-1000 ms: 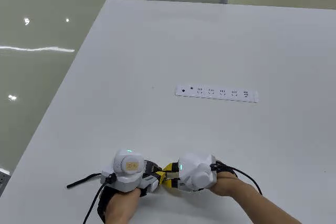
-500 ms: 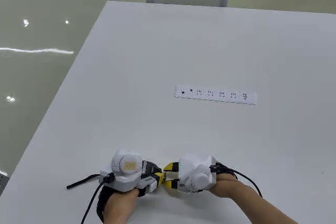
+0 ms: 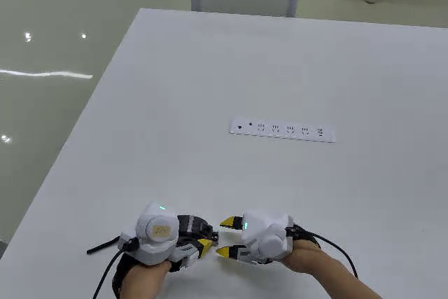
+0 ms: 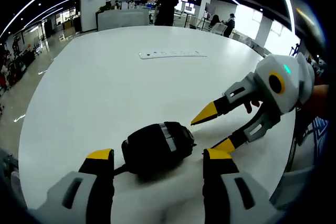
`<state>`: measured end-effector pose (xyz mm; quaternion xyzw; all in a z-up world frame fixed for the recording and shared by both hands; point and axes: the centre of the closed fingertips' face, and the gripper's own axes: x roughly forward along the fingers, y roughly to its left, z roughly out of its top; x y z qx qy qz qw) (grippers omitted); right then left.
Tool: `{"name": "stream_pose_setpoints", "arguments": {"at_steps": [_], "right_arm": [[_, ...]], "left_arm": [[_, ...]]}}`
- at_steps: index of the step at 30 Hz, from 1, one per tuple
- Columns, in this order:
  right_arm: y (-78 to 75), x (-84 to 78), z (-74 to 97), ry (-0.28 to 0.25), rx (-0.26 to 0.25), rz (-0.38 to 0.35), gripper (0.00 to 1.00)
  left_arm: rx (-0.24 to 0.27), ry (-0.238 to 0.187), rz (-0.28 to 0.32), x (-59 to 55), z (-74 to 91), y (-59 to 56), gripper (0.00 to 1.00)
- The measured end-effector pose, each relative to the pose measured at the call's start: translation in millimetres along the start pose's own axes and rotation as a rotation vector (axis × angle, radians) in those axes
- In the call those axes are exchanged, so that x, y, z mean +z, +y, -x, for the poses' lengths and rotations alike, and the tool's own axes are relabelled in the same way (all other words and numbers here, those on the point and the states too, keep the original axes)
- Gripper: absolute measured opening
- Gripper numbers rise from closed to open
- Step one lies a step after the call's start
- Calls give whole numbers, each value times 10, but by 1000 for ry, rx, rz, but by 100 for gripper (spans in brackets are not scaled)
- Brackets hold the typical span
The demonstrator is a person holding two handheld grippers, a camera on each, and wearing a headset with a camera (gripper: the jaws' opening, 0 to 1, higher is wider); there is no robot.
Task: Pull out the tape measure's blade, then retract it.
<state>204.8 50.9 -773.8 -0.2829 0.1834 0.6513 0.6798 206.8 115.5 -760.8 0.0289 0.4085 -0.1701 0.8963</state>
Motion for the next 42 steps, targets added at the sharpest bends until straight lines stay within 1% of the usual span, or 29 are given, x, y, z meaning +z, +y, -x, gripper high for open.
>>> {"name": "stream_pose_setpoints", "arguments": {"at_steps": [2,4,5,6,8,9,10,11,13,14,15,17,19,20,22,23,25,26,28,30,32,34,39,40,42], "right_arm": [[-6,15,53,-6,-23,-50,33],[2,21,96,-6,-36,-59,36],[18,20,128,-3,-45,-59,37],[28,21,153,-2,-55,-64,38],[60,37,211,-13,-73,-89,41],[74,37,231,-14,-79,-91,42],[87,33,271,-13,-98,-93,42],[82,36,301,-18,-118,-102,42],[106,61,364,-41,-150,-171,43],[116,60,386,-42,-158,-177,45],[145,53,416,-36,-161,-171,46],[170,66,474,-45,-183,-187,46],[166,41,528,-38,-210,-216,46],[178,43,562,-46,-219,-241,48],[192,34,617,-43,-233,-242,51],[194,22,670,-36,-251,-248,51],[211,12,747,-43,-268,-274,54],[221,4,779,-37,-275,-278,55],[227,-20,859,-33,-303,-287,57],[240,-54,926,-34,-321,-307,58],[265,-89,990,-35,-333,-329,60],[289,-116,1046,-34,-345,-340,61],[376,-203,1194,-29,-369,-382,65],[387,-207,1243,-35,-381,-393,66],[407,-221,1311,-45,-396,-410,67]], "left_arm": [[-9,-19,-23,-10,31,-6,66],[-13,-36,-31,-1,79,-13,66],[-19,-56,-47,36,124,-41,68],[-21,-63,-63,48,154,-56,69],[-35,-67,-107,25,192,-89,70],[-40,-69,-110,25,218,-105,70],[-49,-74,-119,32,260,-130,70],[-50,-82,-123,22,262,-125,71],[-62,-100,-137,23,293,-151,74],[-70,-107,-148,27,309,-172,75],[-80,-104,-165,15,341,-202,75],[-86,-106,-184,-2,380,-218,76],[-97,-113,-193,2,427,-236,77],[-106,-119,-196,6,469,-256,78],[-123,-123,-215,-3,501,-287,79],[-124,-121,-229,-12,529,-294,80],[-128,-119,-241,-28,565,-299,81],[-132,-119,-241,-32,576,-301,82],[-141,-123,-245,-36,596,-314,83],[-145,-122,-260,-55,597,-321,84],[-159,-116,-280,-81,614,-352,85],[-163,-116,-285,-102,623,-362,86],[-178,-113,-286,-153,642,-362,87],[-179,-112,-287,-165,649,-352,87],[-180,-122,-310,-160,679,-351,88]]}}
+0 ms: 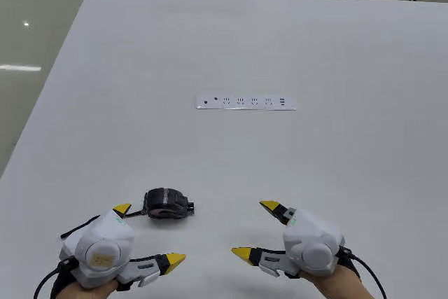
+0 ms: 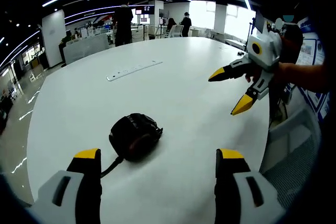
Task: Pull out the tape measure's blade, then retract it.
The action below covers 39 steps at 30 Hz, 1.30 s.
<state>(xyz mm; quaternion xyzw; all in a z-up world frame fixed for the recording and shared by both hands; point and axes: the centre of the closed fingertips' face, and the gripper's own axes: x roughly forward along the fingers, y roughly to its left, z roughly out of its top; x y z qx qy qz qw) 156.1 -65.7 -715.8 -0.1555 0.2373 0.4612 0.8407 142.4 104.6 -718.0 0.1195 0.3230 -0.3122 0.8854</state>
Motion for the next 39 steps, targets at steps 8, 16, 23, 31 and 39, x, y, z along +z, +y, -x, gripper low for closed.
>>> {"name": "stream_pose_setpoints", "arguments": {"at_steps": [8,16,23,31,39], "right_arm": [[-16,-84,209,2,-28,-41,74],[-64,-147,396,-6,-52,-66,80],[-98,-245,516,3,-63,-86,86],[-89,-305,600,4,-60,-109,90],[-124,-339,649,5,-77,-117,91]], "left_arm": [[6,-29,0,24,139,61,90],[3,-14,-16,-32,297,69,94],[-20,-18,-23,-46,320,0,97],[-33,-24,-22,-61,328,-40,99],[-35,-11,-24,-111,350,-42,99]]}}
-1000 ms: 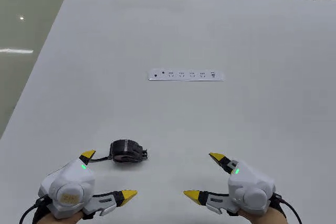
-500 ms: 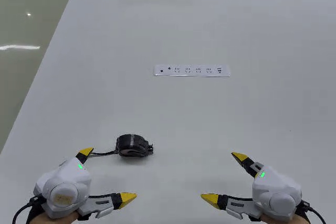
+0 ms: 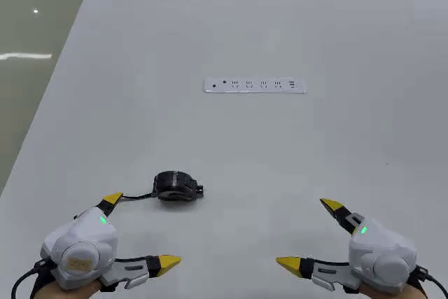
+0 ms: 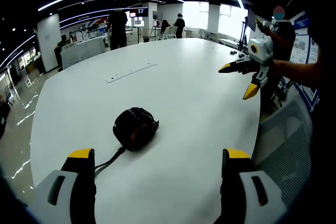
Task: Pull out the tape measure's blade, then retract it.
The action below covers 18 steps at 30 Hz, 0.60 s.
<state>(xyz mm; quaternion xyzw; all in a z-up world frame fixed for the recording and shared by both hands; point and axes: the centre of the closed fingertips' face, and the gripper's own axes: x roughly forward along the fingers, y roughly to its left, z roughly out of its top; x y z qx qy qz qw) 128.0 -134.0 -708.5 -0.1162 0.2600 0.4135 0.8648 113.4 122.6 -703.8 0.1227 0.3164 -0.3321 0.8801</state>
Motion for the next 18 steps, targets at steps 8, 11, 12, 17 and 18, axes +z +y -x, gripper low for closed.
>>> {"name": "stream_pose_setpoints", "arguments": {"at_steps": [8,11,12,17,18], "right_arm": [[-11,-13,16,4,-5,-4,91],[-8,-26,22,8,-3,-3,92],[-7,-26,27,9,-1,-4,92],[-12,-29,50,12,2,3,93],[-14,-28,54,11,2,2,93]], "left_arm": [[-9,7,-9,-16,1,-33,99],[-13,7,-14,-14,2,-45,99],[-14,7,-15,-14,3,-49,99],[-19,1,-16,-12,10,-47,99],[-20,1,-18,-13,10,-46,99]]}}
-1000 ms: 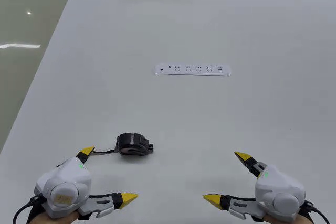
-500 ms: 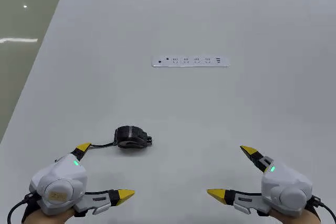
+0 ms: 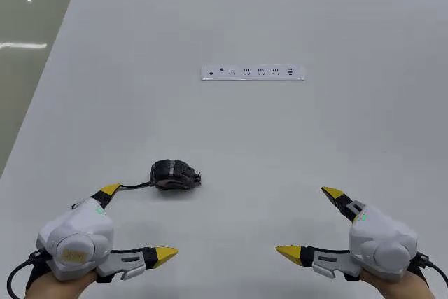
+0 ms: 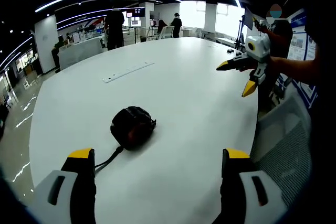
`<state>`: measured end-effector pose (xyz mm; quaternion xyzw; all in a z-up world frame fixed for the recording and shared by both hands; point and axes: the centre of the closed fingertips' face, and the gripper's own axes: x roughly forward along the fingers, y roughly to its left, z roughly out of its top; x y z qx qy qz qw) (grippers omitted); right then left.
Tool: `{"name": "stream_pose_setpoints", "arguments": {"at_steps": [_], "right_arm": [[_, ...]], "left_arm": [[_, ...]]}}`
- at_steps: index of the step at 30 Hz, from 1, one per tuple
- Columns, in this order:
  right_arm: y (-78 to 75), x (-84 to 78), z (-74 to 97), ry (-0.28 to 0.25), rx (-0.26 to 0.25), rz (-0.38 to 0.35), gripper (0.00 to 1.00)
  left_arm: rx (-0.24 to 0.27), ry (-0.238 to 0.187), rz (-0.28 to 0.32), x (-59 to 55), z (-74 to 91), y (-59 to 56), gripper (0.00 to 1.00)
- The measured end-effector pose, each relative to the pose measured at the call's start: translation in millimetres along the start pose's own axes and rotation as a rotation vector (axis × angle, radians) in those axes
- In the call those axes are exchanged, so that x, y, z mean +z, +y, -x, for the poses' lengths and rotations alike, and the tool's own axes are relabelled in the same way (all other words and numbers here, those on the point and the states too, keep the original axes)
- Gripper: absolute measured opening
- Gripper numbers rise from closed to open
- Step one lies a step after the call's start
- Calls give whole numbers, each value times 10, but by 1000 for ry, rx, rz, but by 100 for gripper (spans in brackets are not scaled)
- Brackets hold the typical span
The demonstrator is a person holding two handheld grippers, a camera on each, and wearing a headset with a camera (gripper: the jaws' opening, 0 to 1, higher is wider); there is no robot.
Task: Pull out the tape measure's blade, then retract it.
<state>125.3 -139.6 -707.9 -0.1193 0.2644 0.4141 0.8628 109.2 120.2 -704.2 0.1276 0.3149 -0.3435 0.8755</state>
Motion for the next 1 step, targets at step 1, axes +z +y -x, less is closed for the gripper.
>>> {"name": "stream_pose_setpoints", "arguments": {"at_steps": [1], "right_arm": [[1,5,5,-3,2,-1,93]], "left_arm": [[0,4,-4,-9,1,4,99]]}}
